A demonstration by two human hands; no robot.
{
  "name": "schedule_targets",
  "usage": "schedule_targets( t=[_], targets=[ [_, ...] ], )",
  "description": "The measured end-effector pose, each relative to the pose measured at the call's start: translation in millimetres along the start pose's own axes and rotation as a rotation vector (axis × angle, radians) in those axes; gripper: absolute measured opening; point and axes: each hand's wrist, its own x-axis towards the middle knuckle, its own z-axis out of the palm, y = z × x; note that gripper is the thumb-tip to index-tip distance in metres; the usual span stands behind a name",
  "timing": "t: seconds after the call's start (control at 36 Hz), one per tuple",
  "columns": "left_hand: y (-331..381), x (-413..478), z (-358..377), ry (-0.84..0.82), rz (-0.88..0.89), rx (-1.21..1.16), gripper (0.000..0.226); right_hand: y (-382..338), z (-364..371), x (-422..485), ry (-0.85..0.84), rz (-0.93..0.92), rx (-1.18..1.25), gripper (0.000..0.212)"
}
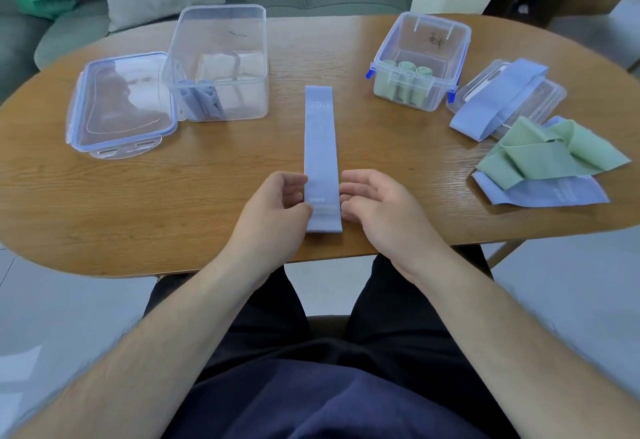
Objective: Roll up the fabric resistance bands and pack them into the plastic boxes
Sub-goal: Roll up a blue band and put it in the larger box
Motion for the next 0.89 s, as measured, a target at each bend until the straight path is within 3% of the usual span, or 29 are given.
schedule_targets(
  t=[0.47, 0.64, 0.72, 0.89],
  targets=[
    [-7.0, -9.0, -13.2, -0.136, -0.041, 0.036, 0.030, 7.2, -1.4, -0.4, -0.011, -0.006, -0.075, 0.032],
    [-10.1, -3.9, -16.9, -0.101, 0.000, 0.074, 0.028, 10.0, -2.6, 1.0, 0.013, -0.094, -0.197, 0.034],
    [-15.0, -0.4, -17.6, -0.090, 0.137, 0.273, 0.024, 9.8, -3.9, -1.5, 0.017, -0.224, -0.334, 0.029],
    [-20.5, 5.6, -23.4, -0.073, 0.742, 0.591, 0.019, 13.0, -7.0, 1.2, 0.033, -0.553, -0.542, 0.013]
  ],
)
